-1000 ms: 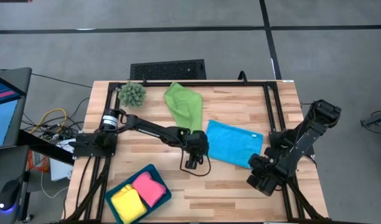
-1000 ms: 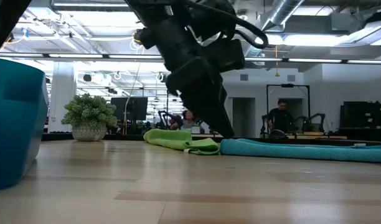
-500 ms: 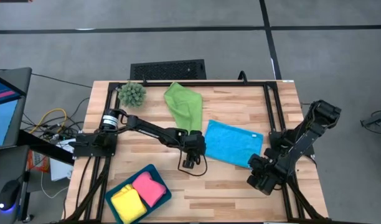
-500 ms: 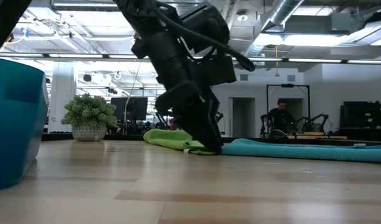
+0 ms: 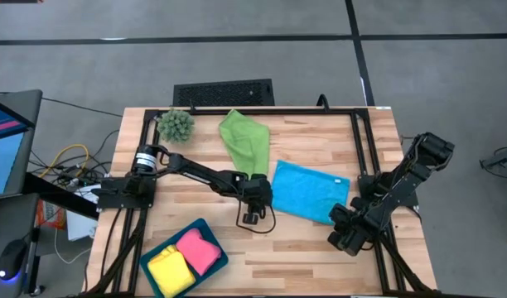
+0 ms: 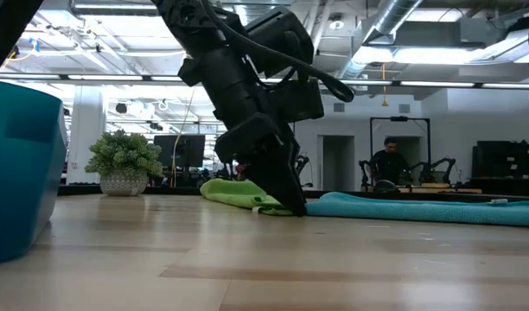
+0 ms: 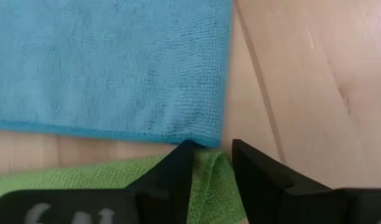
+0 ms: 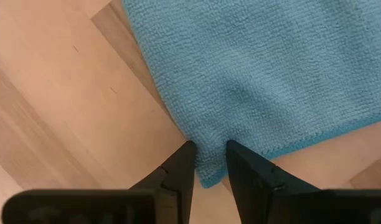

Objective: Fold microfiber towels
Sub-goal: Fold the blue microfiber towel

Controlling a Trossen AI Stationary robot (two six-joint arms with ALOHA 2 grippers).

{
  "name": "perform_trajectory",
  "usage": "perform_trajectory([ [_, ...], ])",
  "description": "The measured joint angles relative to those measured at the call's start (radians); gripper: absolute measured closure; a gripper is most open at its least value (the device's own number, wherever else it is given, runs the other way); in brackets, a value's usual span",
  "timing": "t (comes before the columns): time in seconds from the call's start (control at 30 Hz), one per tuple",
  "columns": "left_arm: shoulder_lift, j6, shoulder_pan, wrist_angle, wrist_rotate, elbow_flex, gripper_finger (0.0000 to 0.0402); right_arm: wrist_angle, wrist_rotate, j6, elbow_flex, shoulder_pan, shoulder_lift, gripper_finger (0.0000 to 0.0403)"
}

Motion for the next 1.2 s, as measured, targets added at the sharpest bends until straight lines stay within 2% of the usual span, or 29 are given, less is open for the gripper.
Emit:
perform_trajectory([
  [0.33,-0.041,-0.011,0.037,-0.267,0.002,0.012,0.0293,0.003,-0.003,0.000,-0.001,0.000,0.000,0.0276],
  [0.47,-0.062,-0.049,0.056,-0.275,0.080,0.006,0.0289,0.005,0.002,0.000,-0.001,0.000,0.001,0.0276],
  [0.53,-0.091,-0.060,0.058,-0.225,0.108,0.001,0.0289,0.005,0.005,0.000,-0.001,0.000,0.001,0.0275],
  [0.67,-0.169,-0.041,0.052,-0.075,0.092,0.012,0.0289,0.007,0.006,0.000,-0.002,0.003,0.001,0.0275],
  [0.83,-0.139,0.110,0.032,0.009,0.105,0.006,0.0279,0.009,0.013,0.001,-0.003,0.007,0.002,0.0275],
  [1.07,-0.077,0.145,0.009,0.056,0.092,0.005,0.0228,0.011,0.012,0.001,-0.003,0.007,0.002,0.0274],
  [1.2,-0.050,0.199,-0.002,0.086,0.085,0.008,0.0212,0.010,0.012,0.000,-0.002,0.007,0.002,0.0274],
])
